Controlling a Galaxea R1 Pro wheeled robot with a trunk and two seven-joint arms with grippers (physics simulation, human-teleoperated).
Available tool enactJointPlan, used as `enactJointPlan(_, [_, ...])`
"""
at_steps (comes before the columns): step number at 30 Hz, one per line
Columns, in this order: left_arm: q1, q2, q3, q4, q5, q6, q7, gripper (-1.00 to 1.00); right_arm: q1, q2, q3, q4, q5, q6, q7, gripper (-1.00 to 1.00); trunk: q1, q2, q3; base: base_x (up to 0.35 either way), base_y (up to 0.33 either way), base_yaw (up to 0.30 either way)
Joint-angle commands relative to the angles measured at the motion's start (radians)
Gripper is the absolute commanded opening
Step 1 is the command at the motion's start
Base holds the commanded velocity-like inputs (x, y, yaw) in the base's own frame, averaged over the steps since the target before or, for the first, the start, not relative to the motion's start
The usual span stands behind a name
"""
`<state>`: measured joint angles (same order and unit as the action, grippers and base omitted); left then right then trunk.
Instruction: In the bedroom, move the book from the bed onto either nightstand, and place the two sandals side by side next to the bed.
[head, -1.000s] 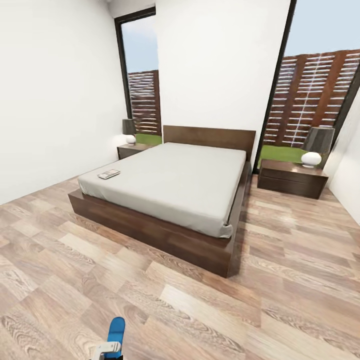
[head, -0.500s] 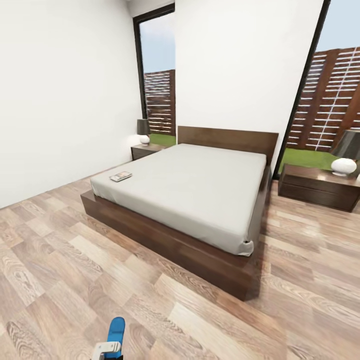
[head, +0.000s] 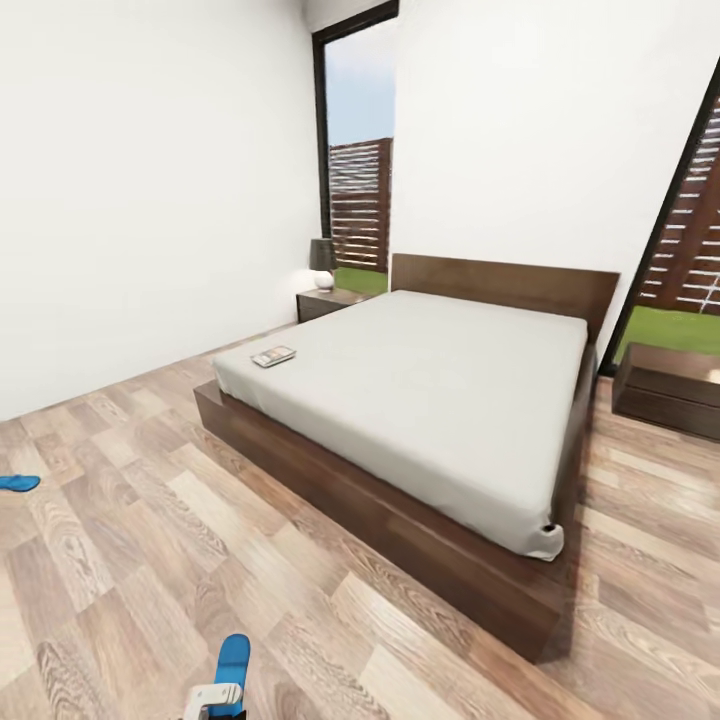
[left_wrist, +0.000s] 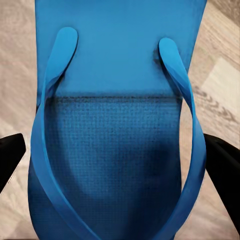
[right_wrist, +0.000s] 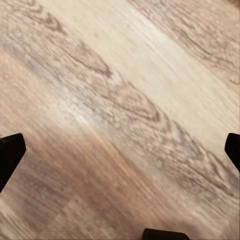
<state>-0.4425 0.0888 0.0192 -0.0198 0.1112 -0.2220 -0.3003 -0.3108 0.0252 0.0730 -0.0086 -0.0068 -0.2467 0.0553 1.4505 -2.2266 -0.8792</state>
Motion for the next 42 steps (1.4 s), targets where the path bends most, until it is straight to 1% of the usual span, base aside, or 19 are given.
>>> enactJointPlan(1, [-0.001,0.0,0.002,0.001,0.01,0.0,-0.007,-1.0,-0.001,0.0,0.007,0.001,-0.001,-0.003,0.0,1.0,0.0,0.0,-0.001,0.059,0.0,0.287])
enactJointPlan(42, [-0.001,0.0,0.001,0.002,0.01,0.0,-0.007,-1.0,-0.001,0.0,0.007,0.001,-0.001,-0.003,0.0,1.0,0.0,0.0,-0.001,0.003,0.0,0.287])
